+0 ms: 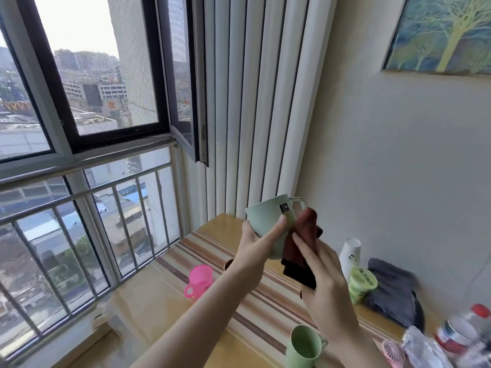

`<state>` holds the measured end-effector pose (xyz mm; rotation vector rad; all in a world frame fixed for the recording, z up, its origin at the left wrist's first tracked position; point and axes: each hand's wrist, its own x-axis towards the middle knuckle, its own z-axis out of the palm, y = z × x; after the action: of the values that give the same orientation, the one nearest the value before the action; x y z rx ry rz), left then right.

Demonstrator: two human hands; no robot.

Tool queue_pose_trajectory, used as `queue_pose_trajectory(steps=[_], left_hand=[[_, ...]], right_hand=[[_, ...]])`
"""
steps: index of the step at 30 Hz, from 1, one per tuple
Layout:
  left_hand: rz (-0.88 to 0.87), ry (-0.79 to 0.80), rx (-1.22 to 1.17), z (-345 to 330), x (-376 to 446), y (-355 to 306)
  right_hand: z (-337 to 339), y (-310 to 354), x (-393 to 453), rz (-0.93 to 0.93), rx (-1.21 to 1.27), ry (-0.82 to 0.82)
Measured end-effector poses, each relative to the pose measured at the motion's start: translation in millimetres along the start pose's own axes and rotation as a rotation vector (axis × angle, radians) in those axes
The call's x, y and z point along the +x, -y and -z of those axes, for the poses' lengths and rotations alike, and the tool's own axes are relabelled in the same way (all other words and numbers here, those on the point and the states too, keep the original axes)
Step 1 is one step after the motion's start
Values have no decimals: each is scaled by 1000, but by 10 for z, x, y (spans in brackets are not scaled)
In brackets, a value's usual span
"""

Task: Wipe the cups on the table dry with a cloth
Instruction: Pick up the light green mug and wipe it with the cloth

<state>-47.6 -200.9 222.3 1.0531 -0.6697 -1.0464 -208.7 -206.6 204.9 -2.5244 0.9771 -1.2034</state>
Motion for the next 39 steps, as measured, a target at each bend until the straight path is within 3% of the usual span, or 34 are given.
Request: queue_pose_trajectory(steps=[4, 9, 17, 24, 29, 35, 39], left_hand=[[122, -106, 36, 240, 104, 434], [137, -169, 303, 553, 162, 1193], [161, -53, 584, 830, 494, 2682], [175, 9, 608, 859, 850, 3412], [151, 30, 618, 760, 1033, 3652], [215, 85, 674, 735, 922, 3412], [-84, -42, 776, 1087, 324, 2845]], right_hand=[[26, -293, -123, -127, -113, 249], [-66, -710, -289, -397, -112, 428], [-321, -1451, -438, -592, -1, 398], [-539, -1764, -558, -767, 204, 362], [-580, -1891, -564, -858, 263, 335], [-647, -1806, -392, -819, 211, 302], [-796, -1546, -153, -818, 267, 323]])
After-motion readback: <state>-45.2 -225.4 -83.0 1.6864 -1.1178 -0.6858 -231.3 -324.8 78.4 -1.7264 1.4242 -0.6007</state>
